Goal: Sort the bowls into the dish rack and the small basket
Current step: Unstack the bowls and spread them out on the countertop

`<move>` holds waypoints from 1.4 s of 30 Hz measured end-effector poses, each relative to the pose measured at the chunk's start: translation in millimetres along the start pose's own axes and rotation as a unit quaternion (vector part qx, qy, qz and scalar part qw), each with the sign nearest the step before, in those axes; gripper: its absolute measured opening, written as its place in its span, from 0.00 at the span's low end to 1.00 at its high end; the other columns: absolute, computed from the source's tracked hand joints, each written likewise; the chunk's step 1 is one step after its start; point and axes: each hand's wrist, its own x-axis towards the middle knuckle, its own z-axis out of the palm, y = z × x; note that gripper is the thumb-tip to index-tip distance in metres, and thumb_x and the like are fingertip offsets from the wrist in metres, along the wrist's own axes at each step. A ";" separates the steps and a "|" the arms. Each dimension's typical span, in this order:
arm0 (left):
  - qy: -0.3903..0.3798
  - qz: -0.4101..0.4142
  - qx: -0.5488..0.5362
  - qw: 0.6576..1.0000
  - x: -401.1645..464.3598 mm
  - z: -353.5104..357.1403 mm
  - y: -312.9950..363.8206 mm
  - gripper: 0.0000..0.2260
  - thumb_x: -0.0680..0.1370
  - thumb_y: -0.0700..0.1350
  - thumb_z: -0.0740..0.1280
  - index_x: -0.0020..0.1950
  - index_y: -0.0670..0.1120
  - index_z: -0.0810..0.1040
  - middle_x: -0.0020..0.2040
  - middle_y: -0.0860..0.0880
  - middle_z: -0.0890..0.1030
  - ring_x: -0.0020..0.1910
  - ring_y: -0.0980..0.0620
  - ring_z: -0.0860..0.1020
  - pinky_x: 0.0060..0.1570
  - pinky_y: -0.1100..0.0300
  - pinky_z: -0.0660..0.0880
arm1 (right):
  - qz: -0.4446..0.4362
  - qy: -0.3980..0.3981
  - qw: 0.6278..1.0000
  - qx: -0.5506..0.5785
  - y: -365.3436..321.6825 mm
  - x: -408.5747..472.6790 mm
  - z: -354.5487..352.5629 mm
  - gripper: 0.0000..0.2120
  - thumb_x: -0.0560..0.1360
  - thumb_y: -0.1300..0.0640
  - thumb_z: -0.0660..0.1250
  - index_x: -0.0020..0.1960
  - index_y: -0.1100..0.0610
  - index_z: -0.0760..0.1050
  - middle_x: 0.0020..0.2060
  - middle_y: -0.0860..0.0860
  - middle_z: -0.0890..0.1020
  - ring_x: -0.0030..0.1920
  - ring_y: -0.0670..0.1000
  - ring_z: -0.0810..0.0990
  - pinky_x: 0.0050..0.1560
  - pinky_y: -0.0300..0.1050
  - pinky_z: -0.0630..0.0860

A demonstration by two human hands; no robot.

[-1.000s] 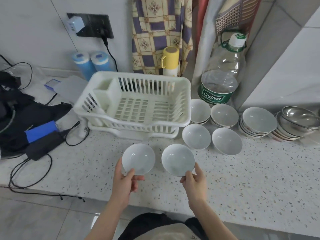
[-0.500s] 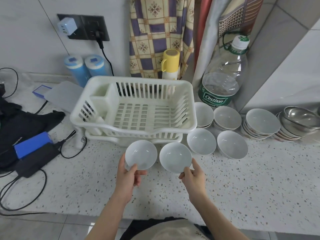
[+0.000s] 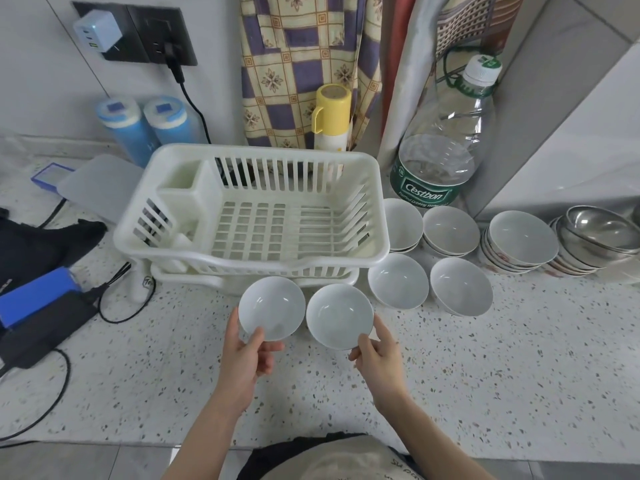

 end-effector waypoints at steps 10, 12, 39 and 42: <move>-0.001 -0.011 0.018 1.000 3.1 -5.0 -0.9 0.25 0.83 0.40 0.61 0.72 0.66 0.63 0.37 0.38 0.84 0.21 0.54 0.70 0.19 0.63 0.64 | 0.046 -0.017 0.996 0.068 1.7 -1.1 -2.9 0.20 0.80 0.60 0.62 0.68 0.41 0.68 0.28 0.52 0.78 0.26 0.44 0.72 0.26 0.36 0.69; -0.002 -0.011 0.023 1.000 3.9 -5.6 -1.0 0.24 0.83 0.40 0.61 0.71 0.66 0.63 0.37 0.38 0.84 0.20 0.54 0.69 0.18 0.64 0.63 | 0.061 -0.029 0.994 0.084 0.4 -0.6 -5.8 0.19 0.80 0.59 0.62 0.67 0.40 0.69 0.29 0.53 0.79 0.25 0.46 0.69 0.25 0.37 0.67; -0.010 -0.032 0.053 0.998 8.0 -21.6 -5.0 0.24 0.82 0.39 0.61 0.73 0.63 0.64 0.37 0.37 0.84 0.21 0.52 0.72 0.17 0.64 0.61 | 0.032 -0.072 0.997 0.023 -7.6 -3.8 -12.0 0.23 0.83 0.57 0.58 0.66 0.29 0.64 0.36 0.50 0.83 0.28 0.43 0.73 0.27 0.35 0.69; -0.009 -0.031 0.051 0.998 5.5 -19.3 -4.5 0.24 0.83 0.40 0.61 0.71 0.65 0.64 0.36 0.38 0.84 0.21 0.53 0.72 0.18 0.65 0.61 | 0.037 -0.070 0.997 0.022 -7.6 -2.0 -11.8 0.23 0.82 0.57 0.58 0.65 0.28 0.65 0.34 0.49 0.83 0.28 0.43 0.73 0.27 0.34 0.69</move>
